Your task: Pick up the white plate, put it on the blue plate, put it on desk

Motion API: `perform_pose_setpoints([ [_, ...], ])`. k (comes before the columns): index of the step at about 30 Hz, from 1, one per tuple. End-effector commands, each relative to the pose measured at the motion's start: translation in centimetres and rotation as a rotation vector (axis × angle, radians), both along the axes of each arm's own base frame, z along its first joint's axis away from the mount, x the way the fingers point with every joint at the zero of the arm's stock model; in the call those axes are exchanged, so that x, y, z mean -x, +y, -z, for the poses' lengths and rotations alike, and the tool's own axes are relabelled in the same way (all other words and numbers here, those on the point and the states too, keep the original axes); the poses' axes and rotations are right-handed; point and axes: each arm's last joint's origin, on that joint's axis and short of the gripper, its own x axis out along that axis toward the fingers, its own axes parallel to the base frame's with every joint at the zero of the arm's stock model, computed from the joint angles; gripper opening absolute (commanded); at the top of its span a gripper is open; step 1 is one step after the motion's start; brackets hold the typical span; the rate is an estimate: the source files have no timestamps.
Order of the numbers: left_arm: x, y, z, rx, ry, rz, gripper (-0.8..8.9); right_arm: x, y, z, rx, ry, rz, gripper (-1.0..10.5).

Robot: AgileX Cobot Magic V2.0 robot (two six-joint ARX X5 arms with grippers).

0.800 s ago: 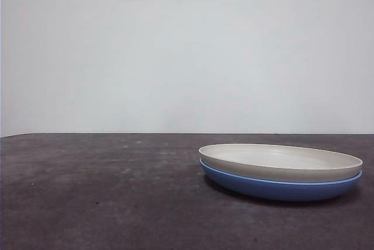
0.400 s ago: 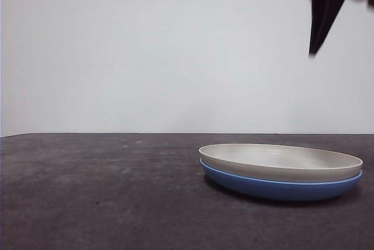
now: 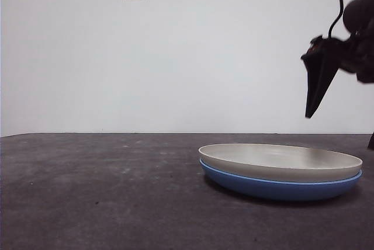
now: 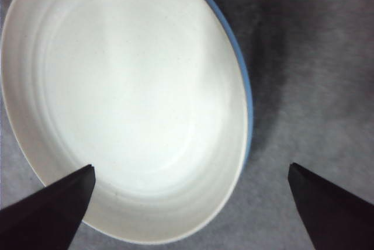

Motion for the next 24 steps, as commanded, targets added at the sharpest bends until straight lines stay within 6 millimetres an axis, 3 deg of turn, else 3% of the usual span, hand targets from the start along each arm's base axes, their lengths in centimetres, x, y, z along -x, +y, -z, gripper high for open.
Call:
perform_pose_setpoints([
  [1, 0.1, 0.0, -0.3, 0.007, -0.014, 0.011, 5.67, -0.8, -0.2, 1.4, -0.021, 0.022, -0.027, 6.2],
  [7, 0.1, 0.0, -0.3, 0.007, -0.014, 0.011, 5.67, -1.7, -0.4, 3.5, -0.06, 0.053, -0.05, 6.2],
  [12, 0.1, 0.0, -0.3, 0.007, -0.014, 0.011, 5.67, -2.2, -0.4, 4.0, -0.094, 0.034, -0.057, 5.4],
  [20, 0.1, 0.0, -0.3, 0.007, -0.014, 0.011, 5.67, -2.5, -0.4, 5.2, -0.1, 0.067, -0.056, 5.3],
  [24, 0.1, 0.0, -0.3, 0.007, -0.014, 0.011, 5.67, -2.6, -0.3, 5.7, -0.115, 0.08, -0.056, 3.5],
])
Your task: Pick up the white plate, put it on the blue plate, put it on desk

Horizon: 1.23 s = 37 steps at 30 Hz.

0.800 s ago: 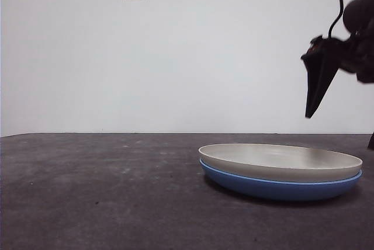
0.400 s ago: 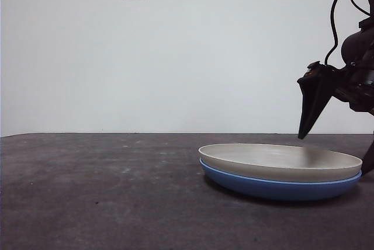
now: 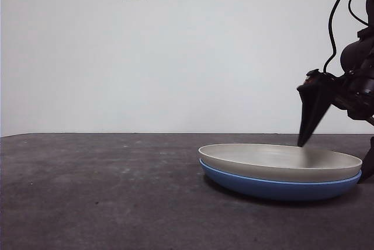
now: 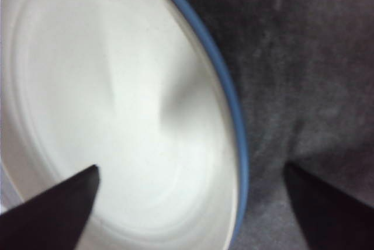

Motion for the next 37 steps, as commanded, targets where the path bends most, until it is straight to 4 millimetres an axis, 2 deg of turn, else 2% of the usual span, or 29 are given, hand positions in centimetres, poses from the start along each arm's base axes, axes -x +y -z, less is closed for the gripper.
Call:
perform_pose_setpoints([
  [1, 0.1, 0.0, -0.3, 0.007, -0.014, 0.011, 5.67, -0.4, 0.1, 0.9, -0.008, 0.016, -0.014, 2.7],
  [4, 0.1, 0.0, -0.3, 0.007, -0.014, 0.011, 5.67, -0.4, 0.1, 1.0, -0.006, 0.018, -0.013, 1.0],
  [7, 0.1, 0.0, -0.3, 0.007, -0.014, 0.011, 5.67, -0.4, 0.1, 1.0, 0.016, 0.019, -0.011, 0.0],
  [11, 0.1, 0.0, -0.3, 0.007, -0.014, 0.011, 5.67, -0.4, -0.1, 1.1, 0.061, 0.021, -0.004, 0.0],
  [16, 0.1, 0.0, -0.3, 0.007, -0.015, 0.011, 5.67, -0.4, -0.1, 0.8, 0.035, 0.026, -0.001, 0.1],
  [25, 0.1, 0.0, -0.4, 0.008, -0.016, 0.011, 5.67, -0.1, 0.6, -1.4, 0.021, 0.0, 0.009, 0.0],
  [31, 0.0, -0.1, -0.6, 0.023, -0.035, 0.011, 5.67, -0.4, 2.9, -2.7, -0.026, -0.005, -0.022, 0.1],
  [37, -0.1, -0.1, -0.8, 0.041, -0.056, 0.011, 5.67, -0.5, 5.9, -3.0, -0.037, -0.027, -0.054, 0.1],
])
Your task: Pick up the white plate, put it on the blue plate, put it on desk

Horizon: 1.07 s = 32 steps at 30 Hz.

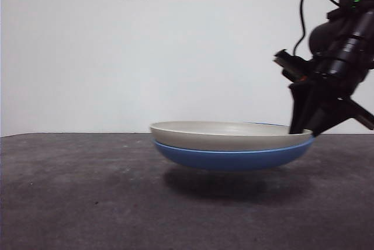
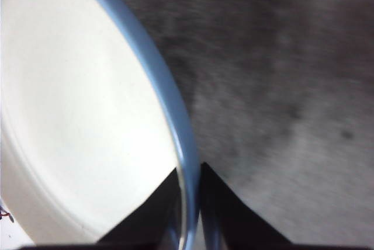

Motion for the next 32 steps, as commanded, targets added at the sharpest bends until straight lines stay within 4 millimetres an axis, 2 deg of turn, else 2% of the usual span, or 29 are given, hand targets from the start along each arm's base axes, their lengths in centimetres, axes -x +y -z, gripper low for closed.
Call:
perform_pose_setpoints([
  [1, 0.0, 0.0, -0.5, 0.015, -0.025, 0.011, 5.67, -0.4, 1.4, -0.3, -0.021, -0.009, 0.004, 0.1],
  [6, 0.0, 0.0, -0.5, 0.014, -0.024, 0.011, 5.67, -0.6, 3.5, -0.4, -0.039, -0.044, 0.005, 0.1],
  [12, 0.0, 0.0, -0.4, 0.014, -0.024, 0.011, 5.67, -0.9, 4.7, 0.6, -0.041, -0.022, 0.008, 0.1],
  [28, 0.0, 0.0, -0.4, 0.014, -0.022, 0.011, 5.67, -1.5, 5.6, 3.8, -0.018, 0.051, 0.007, 0.1],
  [32, 0.0, 0.0, -0.4, 0.014, -0.021, 0.011, 5.67, -1.6, 5.6, 4.1, -0.016, 0.046, -0.01, 0.1],
])
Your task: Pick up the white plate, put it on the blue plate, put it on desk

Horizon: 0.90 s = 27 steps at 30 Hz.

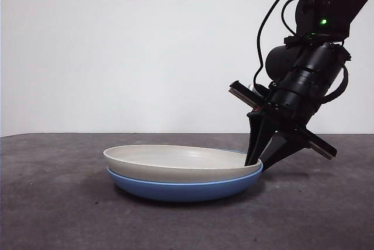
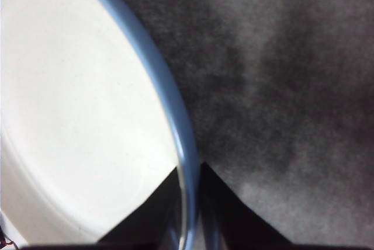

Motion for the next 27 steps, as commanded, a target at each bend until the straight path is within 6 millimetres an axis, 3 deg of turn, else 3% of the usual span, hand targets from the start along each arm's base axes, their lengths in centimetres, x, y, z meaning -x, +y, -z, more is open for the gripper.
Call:
perform_pose_setpoints([
  [1, 0.1, 0.0, -0.4, 0.01, -0.017, 0.011, 5.67, -0.5, 0.3, 0.1, -0.007, -0.016, -0.017, 0.1],
  [4, 0.1, 0.0, -0.4, 0.01, -0.017, 0.011, 5.67, -0.4, 0.3, 0.1, -0.006, -0.014, -0.018, 0.6],
  [7, 0.1, 0.0, -0.4, 0.01, -0.017, 0.011, 5.67, -0.5, 0.3, 0.0, -0.006, -0.02, -0.023, 2.5],
  [10, 0.1, 0.0, -0.4, 0.011, -0.017, 0.011, 5.67, -0.6, 0.0, -0.3, -0.004, -0.018, -0.014, 3.7],
  [14, 0.1, 0.0, -0.4, 0.011, -0.018, 0.011, 5.67, -0.6, -1.0, -2.1, 0.016, -0.046, -0.012, 4.1],
  [21, 0.1, 0.0, -0.4, 0.011, -0.018, 0.011, 5.67, 1.8, -2.7, -8.8, 0.131, -0.18, -0.052, 5.5],
  [27, 0.1, 0.0, -0.4, 0.011, -0.019, 0.011, 5.67, 7.1, -4.3, -16.0, 0.165, -0.357, -0.046, 5.5],
])
